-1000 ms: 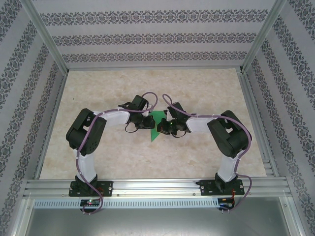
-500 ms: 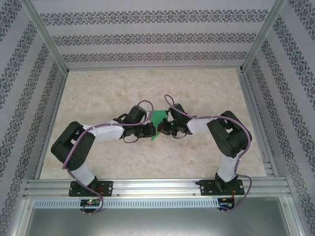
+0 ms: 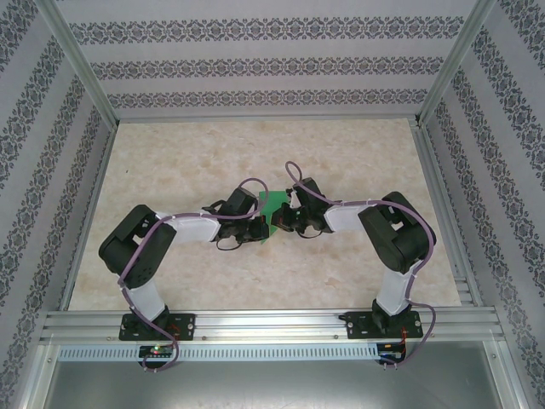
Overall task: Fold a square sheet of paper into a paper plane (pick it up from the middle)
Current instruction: Third fold the triangle at the center of the table.
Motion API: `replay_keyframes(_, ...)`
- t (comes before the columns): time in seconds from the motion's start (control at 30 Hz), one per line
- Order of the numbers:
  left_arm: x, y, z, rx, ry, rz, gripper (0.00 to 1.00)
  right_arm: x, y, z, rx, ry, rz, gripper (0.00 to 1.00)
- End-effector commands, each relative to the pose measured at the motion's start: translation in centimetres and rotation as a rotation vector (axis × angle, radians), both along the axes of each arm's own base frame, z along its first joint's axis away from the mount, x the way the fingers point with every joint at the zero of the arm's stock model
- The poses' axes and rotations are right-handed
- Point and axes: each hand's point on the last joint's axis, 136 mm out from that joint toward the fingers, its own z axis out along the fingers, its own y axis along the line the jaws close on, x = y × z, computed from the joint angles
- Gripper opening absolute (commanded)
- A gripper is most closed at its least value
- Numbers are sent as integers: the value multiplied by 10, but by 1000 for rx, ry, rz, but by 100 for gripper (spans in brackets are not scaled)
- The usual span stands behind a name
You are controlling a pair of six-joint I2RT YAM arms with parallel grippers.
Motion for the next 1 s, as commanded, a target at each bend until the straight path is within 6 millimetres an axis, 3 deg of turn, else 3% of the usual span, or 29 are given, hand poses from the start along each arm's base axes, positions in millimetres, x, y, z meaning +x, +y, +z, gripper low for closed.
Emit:
replay_keyframes(0.0, 6, -2, -2, 20, -9, 19, 3, 1, 0, 9, 25, -40, 19, 6)
replay_keyframes(0.2, 4, 3, -7, 43, 3, 32, 2, -8, -6, 5, -12, -37, 49, 6)
replay_keyframes(0.63, 2, 9, -12, 73, 26, 54, 2, -19, 5, -13, -42, 16, 114, 6)
replay_keyframes(0.77, -2, 15, -17, 104, 54, 67, 1, -17, -2, -20, -94, 24, 112, 6)
replay_keyframes(0.97, -14, 31, -28, 191, 113, 81, 1, 2, -22, -22, -140, 4, 74, 5)
